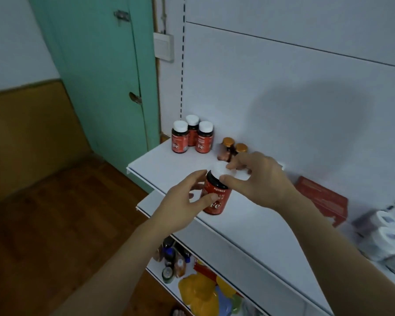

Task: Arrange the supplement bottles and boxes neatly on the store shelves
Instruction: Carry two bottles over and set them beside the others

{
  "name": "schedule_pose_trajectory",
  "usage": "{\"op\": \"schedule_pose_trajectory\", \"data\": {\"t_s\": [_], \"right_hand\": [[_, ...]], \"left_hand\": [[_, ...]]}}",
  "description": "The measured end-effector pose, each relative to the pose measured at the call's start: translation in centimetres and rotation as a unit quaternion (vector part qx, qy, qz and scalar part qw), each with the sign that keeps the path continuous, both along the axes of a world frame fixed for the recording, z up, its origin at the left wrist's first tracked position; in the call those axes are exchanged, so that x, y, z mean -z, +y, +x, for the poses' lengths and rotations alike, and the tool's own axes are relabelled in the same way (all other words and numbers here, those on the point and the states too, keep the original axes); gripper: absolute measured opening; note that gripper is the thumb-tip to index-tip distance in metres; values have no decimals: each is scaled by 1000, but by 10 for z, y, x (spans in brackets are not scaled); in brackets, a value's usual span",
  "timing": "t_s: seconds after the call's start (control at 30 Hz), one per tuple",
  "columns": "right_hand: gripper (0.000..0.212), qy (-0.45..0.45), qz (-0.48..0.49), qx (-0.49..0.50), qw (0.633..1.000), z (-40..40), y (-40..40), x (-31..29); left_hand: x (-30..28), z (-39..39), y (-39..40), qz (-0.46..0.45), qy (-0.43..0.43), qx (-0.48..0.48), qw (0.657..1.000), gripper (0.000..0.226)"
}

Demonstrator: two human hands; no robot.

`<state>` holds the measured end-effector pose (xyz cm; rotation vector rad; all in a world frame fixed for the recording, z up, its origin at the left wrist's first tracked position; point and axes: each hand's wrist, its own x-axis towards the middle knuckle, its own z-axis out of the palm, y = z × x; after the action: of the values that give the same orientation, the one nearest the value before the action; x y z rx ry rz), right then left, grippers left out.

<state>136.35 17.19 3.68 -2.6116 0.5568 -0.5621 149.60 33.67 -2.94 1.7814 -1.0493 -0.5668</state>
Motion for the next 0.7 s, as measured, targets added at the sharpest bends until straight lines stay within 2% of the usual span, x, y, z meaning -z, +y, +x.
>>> {"op": "schedule_pose_trajectory", "data": {"t_s": [0.1, 0.2, 0.33, 0.5, 0.7], "right_hand": [[28, -43, -64, 19, 997, 46, -19, 14], [34, -59, -89, 45, 993, 91, -38, 30], [31, -89, -99, 78, 988, 142, -53, 46], [31, -54, -92, 122, 987, 182, -60, 64], [27, -22, -96, 193, 976, 216, -53, 74]], "left_hand": [[3, 49, -4, 52, -109, -32, 992, 55], [5, 94, -10, 106, -220, -47, 969, 53], [6, 141, -26, 107, -326, -59, 937, 50], [20, 185, -43, 82, -374, -56, 922, 50], [36, 242, -54, 63, -363, 12, 929, 55]]}}
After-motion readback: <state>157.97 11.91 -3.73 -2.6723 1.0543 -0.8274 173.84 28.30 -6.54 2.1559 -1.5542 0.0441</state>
